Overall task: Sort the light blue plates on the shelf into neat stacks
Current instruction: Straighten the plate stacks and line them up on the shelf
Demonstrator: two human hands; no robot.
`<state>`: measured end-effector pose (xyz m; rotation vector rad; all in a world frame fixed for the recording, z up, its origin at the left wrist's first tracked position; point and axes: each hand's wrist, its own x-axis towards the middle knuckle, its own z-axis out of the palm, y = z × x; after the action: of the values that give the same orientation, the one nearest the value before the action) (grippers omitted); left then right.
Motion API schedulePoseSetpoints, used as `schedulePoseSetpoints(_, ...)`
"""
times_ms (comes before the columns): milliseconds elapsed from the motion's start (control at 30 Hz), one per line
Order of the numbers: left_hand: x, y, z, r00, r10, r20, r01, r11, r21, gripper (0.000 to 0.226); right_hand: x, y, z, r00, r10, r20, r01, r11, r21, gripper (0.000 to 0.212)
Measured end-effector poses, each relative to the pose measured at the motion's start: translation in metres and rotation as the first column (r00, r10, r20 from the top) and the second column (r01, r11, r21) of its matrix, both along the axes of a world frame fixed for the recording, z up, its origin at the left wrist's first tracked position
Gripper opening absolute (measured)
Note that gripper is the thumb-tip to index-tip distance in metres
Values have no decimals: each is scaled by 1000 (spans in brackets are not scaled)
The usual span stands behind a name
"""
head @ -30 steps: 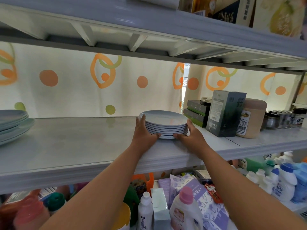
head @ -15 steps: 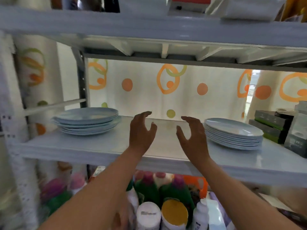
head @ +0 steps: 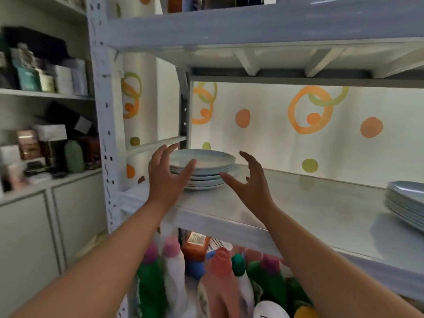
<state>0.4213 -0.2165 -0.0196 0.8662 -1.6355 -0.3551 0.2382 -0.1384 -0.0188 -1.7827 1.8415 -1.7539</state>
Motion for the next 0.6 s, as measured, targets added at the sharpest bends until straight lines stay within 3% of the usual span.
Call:
schedulePoseSetpoints(167,5,-34,4,976,-40,-215,92,967,237,52,-1,-33,2,990,-3,143,-3,999,47,76)
schedulePoseSetpoints(267,4,-48,4,960,-46,-277,130,947,294,57,-7,-38,-3,984,-15,179,0,996,85,80)
schedulePoseSetpoints(467,4,-75,-2,855,7,-518,243,877,414,72,-13,-36,-8,992,-60,112,43,988,149,83)
schedulePoseSetpoints(600,4,-81,-7,853,-1,-521,259,869,422,76,-6,-29,-7,995,11,102,-26,989,143,81)
